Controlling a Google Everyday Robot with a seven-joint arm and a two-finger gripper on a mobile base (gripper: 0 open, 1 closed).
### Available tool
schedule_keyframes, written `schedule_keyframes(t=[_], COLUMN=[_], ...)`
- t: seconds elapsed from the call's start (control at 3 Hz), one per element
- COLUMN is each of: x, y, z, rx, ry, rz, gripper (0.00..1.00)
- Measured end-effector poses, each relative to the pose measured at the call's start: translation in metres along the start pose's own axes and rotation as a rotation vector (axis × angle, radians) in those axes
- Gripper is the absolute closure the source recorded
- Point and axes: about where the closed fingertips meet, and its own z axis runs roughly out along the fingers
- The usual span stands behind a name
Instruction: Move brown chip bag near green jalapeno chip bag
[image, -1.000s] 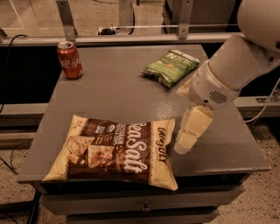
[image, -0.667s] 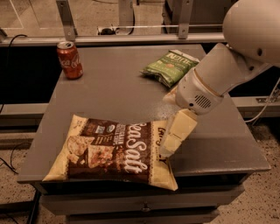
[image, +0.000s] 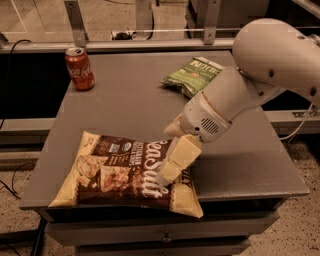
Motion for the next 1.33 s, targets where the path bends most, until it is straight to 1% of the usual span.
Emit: schedule_keyframes(t=[0.33,0.67,1.0,1.33], x=[-0.001,-0.003,-0.003,-0.004], y=[0.006,0.007,0.003,-0.007], z=[0.007,0.003,-0.009,-0.042], rx=[-0.009,0.006,0.032,0.103], ry=[-0.018,-0.029,-0.046,-0.069], rz=[0.008,0.010,0.015,0.007], gripper=[0.39,0.62,0.85,1.00])
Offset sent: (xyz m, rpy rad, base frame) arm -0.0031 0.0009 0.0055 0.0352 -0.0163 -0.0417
